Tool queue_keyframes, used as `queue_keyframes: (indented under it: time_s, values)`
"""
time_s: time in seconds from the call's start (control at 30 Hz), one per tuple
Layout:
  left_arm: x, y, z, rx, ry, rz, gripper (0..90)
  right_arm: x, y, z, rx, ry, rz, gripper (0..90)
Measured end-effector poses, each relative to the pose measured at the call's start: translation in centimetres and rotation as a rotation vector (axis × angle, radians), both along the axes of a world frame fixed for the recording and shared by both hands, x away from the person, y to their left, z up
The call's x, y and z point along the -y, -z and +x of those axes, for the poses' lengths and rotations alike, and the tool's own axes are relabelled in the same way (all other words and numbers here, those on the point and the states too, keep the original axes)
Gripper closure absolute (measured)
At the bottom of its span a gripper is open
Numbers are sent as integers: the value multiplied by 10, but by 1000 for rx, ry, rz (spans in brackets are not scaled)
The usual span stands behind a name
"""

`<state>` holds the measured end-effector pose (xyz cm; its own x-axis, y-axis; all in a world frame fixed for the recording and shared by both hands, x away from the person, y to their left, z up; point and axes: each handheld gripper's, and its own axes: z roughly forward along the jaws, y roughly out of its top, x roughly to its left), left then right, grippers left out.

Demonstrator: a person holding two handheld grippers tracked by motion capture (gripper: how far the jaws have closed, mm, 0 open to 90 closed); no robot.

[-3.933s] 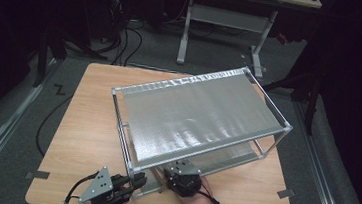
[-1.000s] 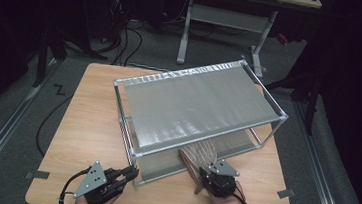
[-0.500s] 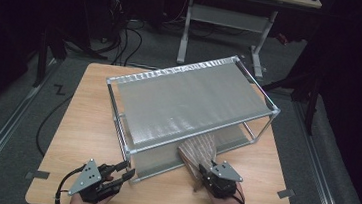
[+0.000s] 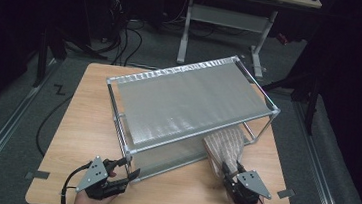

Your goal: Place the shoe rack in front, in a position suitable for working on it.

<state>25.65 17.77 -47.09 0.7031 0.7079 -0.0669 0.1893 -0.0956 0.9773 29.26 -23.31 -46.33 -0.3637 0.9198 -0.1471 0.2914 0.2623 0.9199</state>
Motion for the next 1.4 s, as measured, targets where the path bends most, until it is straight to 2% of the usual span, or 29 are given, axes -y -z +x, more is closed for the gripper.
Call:
queue_keyframes:
  time_s: [0.2, 0.23, 0.27, 0.3, 0.4, 0.57, 0.67, 0.8, 0.83, 0.9, 0.97, 1.0, 1.03, 1.23, 1.4]
  values:
    - [3, 2, 5, -21, -1, -7, 457, 15, -6, -11, 28, 43, 26, 591]
    - [9, 3, 3, -55, 0, -76, 453, 17, -7, -13, 33, 56, 26, 590]
    - [10, 3, 4, -51, 2, -69, 449, 19, -8, -14, 39, 57, 31, 590]
    - [7, 3, 6, -24, 4, -4, 449, 22, -9, -17, 44, 65, 35, 590]
    - [10, 4, 8, -29, 11, 3, 446, 30, -11, -23, 56, 93, 61, 590]
    - [12, 4, 9, -31, 7, 0, 448, 38, -17, -30, 111, 112, 90, 591]
    - [11, 5, 9, -29, 5, -6, 447, 37, -21, -33, 137, 126, 90, 591]
    - [10, 5, 9, -26, 2, -14, 447, 39, -32, -37, 193, 128, 109, 591]
    - [15, 6, 7, -61, 1, -86, 447, 41, -36, -39, 206, 125, 121, 591]
    - [14, 7, 6, -63, 0, -91, 447, 42, -43, -41, 234, 125, 134, 591]
    - [13, 6, 6, -60, 1, -84, 448, 42, -46, -43, 247, 125, 141, 591]
    - [13, 6, 5, -56, -1, -83, 448, 42, -54, -45, 273, 119, 155, 590]
    - [8, 5, 7, -24, 1, -15, 448, 41, -57, -45, 288, 116, 157, 590]
    - [5, 3, 4, -9, -1, -19, 448, 30, -77, -41, 340, 76, 185, 589]
    - [1, 2, 0, -4, 2, -24, 465, 12, -97, -33, 374, 20, 204, 588]
